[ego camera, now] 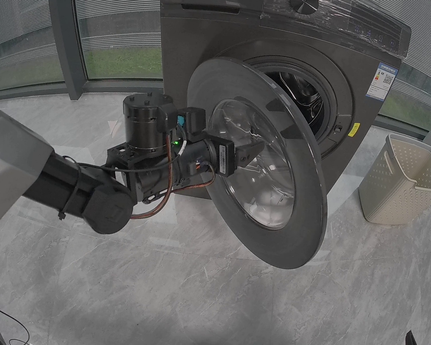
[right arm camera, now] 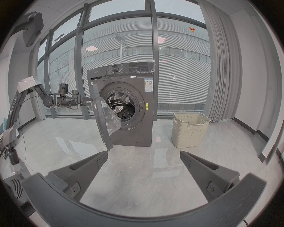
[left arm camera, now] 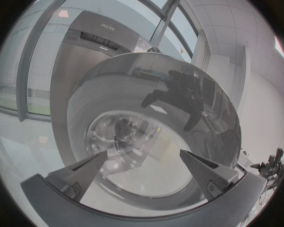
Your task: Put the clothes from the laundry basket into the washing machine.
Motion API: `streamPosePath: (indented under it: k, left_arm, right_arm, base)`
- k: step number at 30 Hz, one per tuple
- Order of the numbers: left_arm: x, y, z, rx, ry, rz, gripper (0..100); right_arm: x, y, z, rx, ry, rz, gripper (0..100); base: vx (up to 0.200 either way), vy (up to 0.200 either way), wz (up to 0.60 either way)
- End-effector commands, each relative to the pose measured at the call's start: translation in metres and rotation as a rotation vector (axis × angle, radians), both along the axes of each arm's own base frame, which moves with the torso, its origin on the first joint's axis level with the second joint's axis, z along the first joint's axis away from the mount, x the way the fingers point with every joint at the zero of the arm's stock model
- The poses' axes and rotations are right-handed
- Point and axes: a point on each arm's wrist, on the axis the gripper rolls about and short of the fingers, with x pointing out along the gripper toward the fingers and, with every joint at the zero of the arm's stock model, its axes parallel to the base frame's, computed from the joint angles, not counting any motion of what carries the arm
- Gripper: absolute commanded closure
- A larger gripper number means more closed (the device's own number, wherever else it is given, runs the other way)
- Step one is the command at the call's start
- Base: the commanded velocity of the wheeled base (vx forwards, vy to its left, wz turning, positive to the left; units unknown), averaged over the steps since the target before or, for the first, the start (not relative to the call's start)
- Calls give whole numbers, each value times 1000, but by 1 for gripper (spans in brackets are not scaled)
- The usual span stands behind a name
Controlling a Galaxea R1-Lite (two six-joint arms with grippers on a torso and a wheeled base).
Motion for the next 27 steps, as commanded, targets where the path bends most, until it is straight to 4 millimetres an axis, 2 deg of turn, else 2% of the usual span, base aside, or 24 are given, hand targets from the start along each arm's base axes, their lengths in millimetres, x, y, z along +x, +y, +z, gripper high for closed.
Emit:
streamPosePath:
  k: [1,4,7,8,9,10,11,12,13,15,17,19,20,22,27]
  left_arm:
    - [-84,55,-4,58,96,-2,0]
    - [-133,87,0,81,74,1,0]
    - [-181,124,-10,130,43,29,0]
    - [-189,129,-13,139,34,40,0]
    - [-205,141,-19,154,18,64,0]
    - [-205,141,-19,154,18,64,0]
    - [-226,156,-23,150,-9,109,0]
    - [-228,158,-23,145,-15,115,0]
    - [-244,172,-23,117,-51,194,0]
    - [-257,188,-27,102,-73,291,0]
    - [-275,206,-38,96,-91,386,0]
    - [-285,213,-44,94,-97,426,0]
    - [-297,220,-53,99,-92,464,0]
    - [-310,226,-60,93,-107,509,0]
    - [-328,231,-75,83,-137,574,0]
  right_arm:
    - [0,0,-5,-4,1,2,0]
    - [0,0,-5,-3,3,-3,0]
    - [0,0,-5,-7,3,2,0]
    - [0,0,-5,-7,3,0,0]
    - [0,0,-5,-7,3,0,0]
    - [0,0,-5,-7,3,0,0]
    - [0,0,-5,-1,1,3,0]
    - [0,0,-5,-1,1,5,0]
    - [0,0,-5,1,-5,3,0]
    - [-4,0,13,4,-100,10,0]
    - [-16,0,48,4,-241,16,0]
    - [-19,0,64,4,-245,28,0]
    - [-12,1,74,-5,-167,81,0]
    - [2,3,81,-9,-74,173,0]
    - [53,8,101,-7,80,355,0]
  base:
    - [0,0,0]
    - [0,0,0]
    - [0,0,0]
    - [0,0,0]
    - [0,0,0]
    - [0,0,0]
    - [0,0,0]
    - [0,0,0]
    - [0,0,0]
    - [0,0,0]
    - [0,0,0]
    - [0,0,0]
    - [0,0,0]
    - [0,0,0]
    - [0,0,0]
